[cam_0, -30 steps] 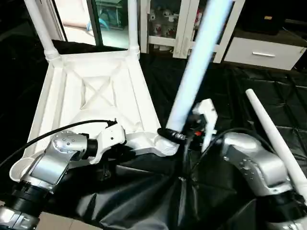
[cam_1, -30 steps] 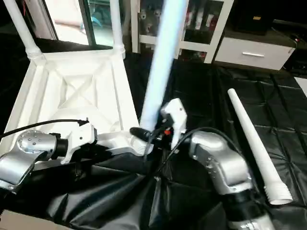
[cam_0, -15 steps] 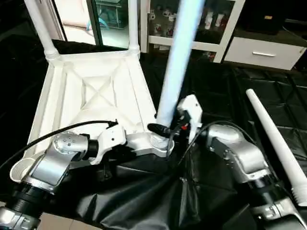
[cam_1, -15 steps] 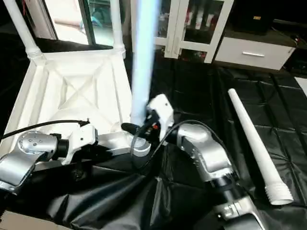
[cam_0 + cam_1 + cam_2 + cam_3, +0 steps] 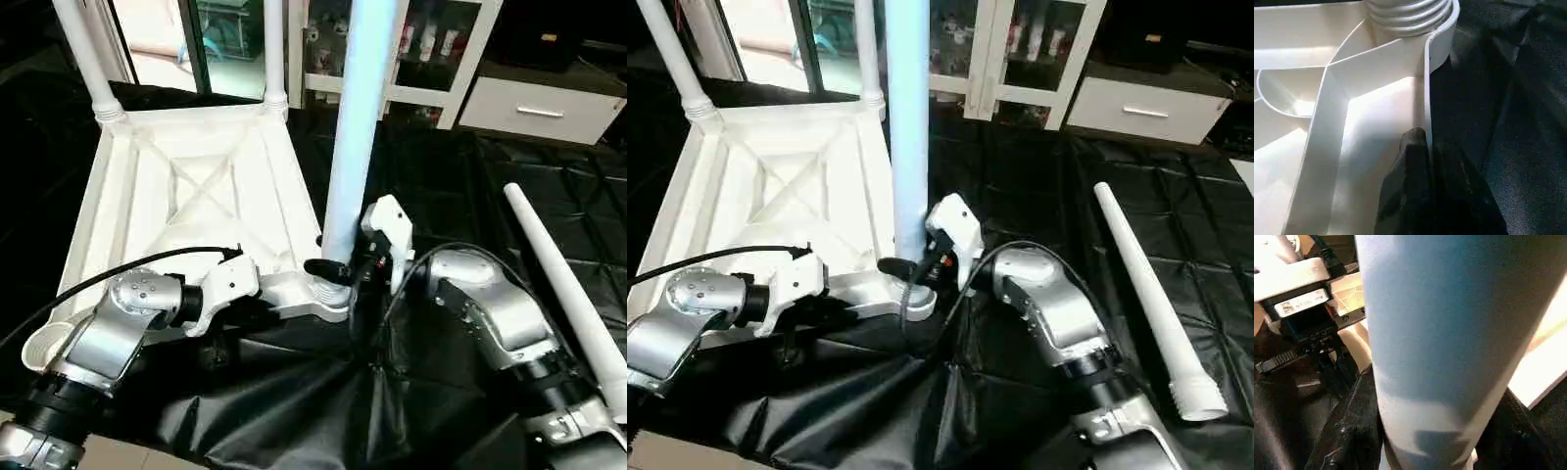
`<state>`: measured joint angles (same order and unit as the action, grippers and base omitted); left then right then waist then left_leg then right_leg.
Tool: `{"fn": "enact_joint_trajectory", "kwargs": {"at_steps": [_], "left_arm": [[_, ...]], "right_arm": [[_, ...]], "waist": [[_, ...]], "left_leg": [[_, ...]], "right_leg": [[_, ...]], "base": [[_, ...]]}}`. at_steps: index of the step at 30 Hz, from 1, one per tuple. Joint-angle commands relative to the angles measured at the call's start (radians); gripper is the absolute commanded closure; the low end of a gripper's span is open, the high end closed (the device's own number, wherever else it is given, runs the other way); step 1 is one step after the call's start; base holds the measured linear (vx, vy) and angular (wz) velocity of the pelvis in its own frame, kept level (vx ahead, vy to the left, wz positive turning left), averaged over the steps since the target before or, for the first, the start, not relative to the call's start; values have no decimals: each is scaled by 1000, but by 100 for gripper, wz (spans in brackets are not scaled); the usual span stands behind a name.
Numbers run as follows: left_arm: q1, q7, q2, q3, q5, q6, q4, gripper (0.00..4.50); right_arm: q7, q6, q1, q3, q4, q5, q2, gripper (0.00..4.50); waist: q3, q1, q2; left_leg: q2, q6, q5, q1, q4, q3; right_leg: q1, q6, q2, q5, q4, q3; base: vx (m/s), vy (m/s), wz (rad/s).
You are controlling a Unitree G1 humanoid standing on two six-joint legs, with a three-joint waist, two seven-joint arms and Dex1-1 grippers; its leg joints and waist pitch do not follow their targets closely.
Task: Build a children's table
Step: Insert table leg to table base
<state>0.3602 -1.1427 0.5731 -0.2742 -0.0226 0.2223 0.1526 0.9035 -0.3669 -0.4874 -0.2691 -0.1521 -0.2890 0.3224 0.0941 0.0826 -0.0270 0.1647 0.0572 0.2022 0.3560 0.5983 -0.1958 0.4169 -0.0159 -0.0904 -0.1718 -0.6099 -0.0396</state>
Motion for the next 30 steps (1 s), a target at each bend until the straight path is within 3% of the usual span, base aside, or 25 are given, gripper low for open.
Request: {"fn": "enact_joint_trajectory", "kwargs": {"at_steps": [1,7,18,24,30], "left_arm": [[-5,-17,-41,-19,-46,-18,8,446],[-2,-19,-40,-21,-42,-21,15,446],[-8,-21,-40,-22,-36,-27,12,446],[-14,-23,-39,-26,-33,-25,5,446],[-18,-26,-37,-26,-31,-23,1,446]], "right_arm": [[14,-59,33,-27,-35,11,16,262],[36,-67,27,-53,-36,40,37,262],[15,-48,22,-50,-87,44,-4,262],[-31,-7,8,-64,-156,85,-34,262],[-61,13,-1,-37,-198,99,-54,262]], "waist": [[-49,-12,-14],[-49,-14,-15],[-50,-13,-13],[-47,-19,-11],[-45,-33,-11]], "left_leg": [[61,-23,257,-6,-93,27],[62,-14,283,-9,-95,30],[63,-12,285,-7,-96,30],[64,11,349,-10,-102,36],[63,24,426,-12,-105,45]], "right_leg": [[-28,175,-57,-416,84,50],[-25,162,-60,-476,90,50],[-25,169,-62,-470,90,50],[-19,147,-64,-548,99,49],[-12,115,-66,-643,110,48]], "base": [[0,0,0],[0,0,0],[0,0,0],[0,0,0],[0,0,0]]}}
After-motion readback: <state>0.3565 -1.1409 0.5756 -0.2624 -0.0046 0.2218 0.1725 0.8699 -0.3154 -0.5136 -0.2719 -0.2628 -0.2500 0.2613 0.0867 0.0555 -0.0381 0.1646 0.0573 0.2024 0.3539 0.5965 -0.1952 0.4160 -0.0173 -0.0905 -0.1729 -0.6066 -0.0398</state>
